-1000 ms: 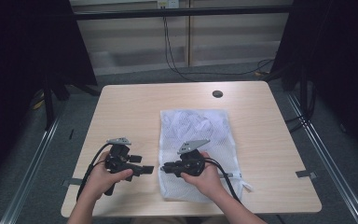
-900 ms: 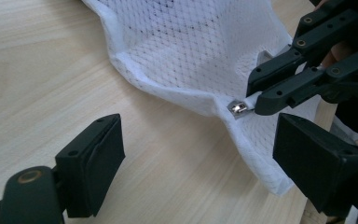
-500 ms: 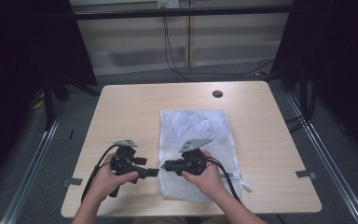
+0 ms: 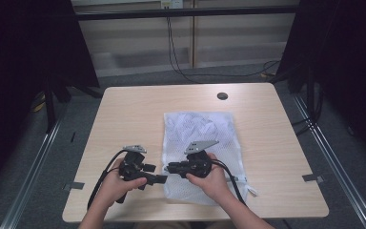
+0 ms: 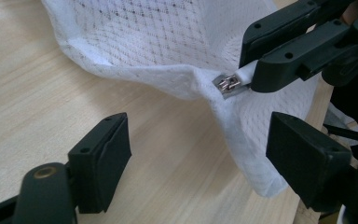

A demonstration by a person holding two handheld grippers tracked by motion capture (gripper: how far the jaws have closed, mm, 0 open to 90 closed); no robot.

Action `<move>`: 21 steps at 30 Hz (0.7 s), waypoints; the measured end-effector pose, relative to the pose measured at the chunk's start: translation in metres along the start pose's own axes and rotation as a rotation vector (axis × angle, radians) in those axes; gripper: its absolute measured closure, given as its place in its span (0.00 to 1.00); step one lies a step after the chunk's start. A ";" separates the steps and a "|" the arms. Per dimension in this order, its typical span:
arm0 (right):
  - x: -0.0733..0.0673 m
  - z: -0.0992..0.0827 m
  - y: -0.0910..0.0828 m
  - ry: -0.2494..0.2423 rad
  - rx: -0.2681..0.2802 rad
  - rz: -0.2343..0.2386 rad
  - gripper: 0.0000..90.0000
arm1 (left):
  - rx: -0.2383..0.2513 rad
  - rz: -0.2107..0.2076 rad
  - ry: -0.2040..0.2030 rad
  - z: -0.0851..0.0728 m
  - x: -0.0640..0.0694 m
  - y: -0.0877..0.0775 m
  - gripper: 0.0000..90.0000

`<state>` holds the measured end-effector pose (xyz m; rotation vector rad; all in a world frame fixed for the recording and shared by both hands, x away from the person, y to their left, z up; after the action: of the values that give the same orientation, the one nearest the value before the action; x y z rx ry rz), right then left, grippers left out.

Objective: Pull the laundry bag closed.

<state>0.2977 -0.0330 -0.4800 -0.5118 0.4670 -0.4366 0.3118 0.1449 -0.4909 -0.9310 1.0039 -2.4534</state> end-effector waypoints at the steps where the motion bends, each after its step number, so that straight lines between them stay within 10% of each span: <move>1: 0.000 0.000 0.000 0.000 0.000 0.000 0.91 | 0.001 -0.002 0.001 0.000 0.000 0.000 0.25; 21: -0.001 0.002 0.001 0.000 0.000 0.007 0.91 | -0.021 -0.026 0.028 0.003 0.006 0.015 0.35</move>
<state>0.2983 -0.0312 -0.4788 -0.5101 0.4687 -0.4301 0.3103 0.1300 -0.4971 -0.9241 1.0351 -2.4885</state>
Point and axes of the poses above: each handheld gripper's, and its own axes: y roughly forward along the jaws, z roughly out of its top, x roughly to its right, the point moved 4 cm from there along y, roughly forward along the jaws, and after that the axes turned 5 degrees about -x, right-handed, at the moved point
